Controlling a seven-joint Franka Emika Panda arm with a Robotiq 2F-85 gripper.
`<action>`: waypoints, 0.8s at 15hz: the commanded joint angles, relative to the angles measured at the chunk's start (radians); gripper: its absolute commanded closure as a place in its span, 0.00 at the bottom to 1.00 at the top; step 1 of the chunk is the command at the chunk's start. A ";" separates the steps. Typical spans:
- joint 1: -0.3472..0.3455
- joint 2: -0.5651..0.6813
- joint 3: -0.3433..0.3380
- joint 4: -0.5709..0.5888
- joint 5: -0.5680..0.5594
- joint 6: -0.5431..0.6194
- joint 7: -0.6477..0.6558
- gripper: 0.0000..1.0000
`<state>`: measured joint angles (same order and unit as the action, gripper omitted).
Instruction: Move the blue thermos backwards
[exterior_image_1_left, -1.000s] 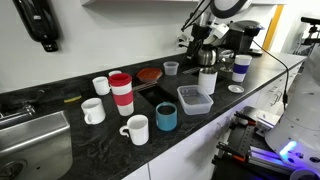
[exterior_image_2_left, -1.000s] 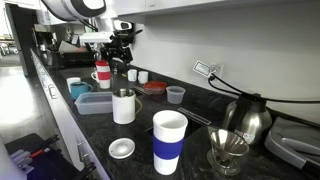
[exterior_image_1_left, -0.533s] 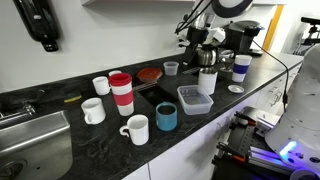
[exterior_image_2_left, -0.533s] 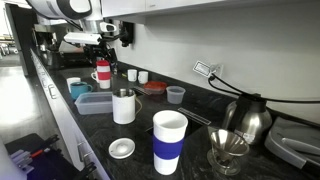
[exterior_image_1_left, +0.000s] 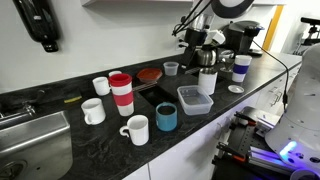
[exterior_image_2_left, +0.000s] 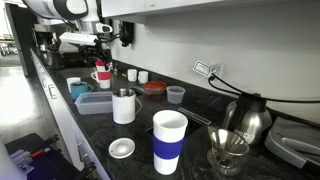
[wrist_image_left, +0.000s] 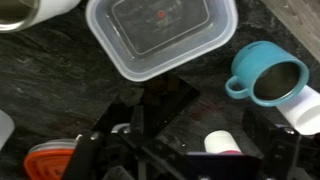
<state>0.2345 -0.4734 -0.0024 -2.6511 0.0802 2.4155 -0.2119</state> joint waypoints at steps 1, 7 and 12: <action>0.079 0.053 0.038 0.014 0.085 0.006 -0.040 0.00; 0.115 0.123 0.120 0.016 0.082 0.018 -0.013 0.00; 0.113 0.119 0.123 0.022 0.084 0.018 -0.007 0.00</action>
<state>0.3613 -0.3621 0.0994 -2.6376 0.1521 2.4365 -0.2182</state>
